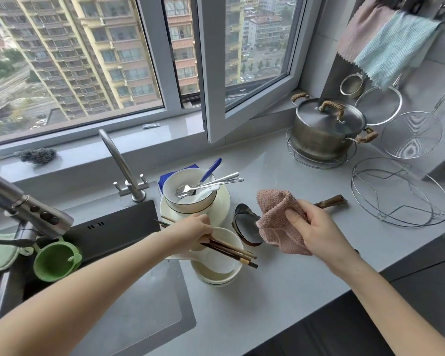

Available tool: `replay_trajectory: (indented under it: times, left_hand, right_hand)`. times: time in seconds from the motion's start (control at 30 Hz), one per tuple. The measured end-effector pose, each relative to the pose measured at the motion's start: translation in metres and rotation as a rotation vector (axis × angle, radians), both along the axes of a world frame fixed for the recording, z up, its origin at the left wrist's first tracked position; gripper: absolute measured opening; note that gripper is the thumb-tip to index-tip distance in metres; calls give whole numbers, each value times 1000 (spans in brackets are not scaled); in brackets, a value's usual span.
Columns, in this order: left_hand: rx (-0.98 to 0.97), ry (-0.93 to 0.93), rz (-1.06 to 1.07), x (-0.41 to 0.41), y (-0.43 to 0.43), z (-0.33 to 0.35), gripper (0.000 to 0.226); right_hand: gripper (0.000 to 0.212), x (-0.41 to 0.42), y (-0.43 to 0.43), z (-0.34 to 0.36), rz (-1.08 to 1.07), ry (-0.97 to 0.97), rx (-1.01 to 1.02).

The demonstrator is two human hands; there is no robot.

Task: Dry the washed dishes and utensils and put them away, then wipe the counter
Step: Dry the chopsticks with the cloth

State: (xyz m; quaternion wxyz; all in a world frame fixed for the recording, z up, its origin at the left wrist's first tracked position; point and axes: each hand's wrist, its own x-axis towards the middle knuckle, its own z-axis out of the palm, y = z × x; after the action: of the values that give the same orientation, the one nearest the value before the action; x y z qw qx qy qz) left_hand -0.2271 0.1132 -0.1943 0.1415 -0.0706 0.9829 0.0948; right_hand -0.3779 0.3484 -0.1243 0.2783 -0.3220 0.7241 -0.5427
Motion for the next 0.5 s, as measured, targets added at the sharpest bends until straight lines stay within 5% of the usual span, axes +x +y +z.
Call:
replay_trajectory:
  times: [0.23,0.5]
  left_hand:
    - [-157,58,-28,-2,5,26,24]
    - [-194,105,-4,-31,22,105,27]
  right_hand:
    - [15,2,1,2,-19,55,25]
    - [33,21,-33,25,233,435,210]
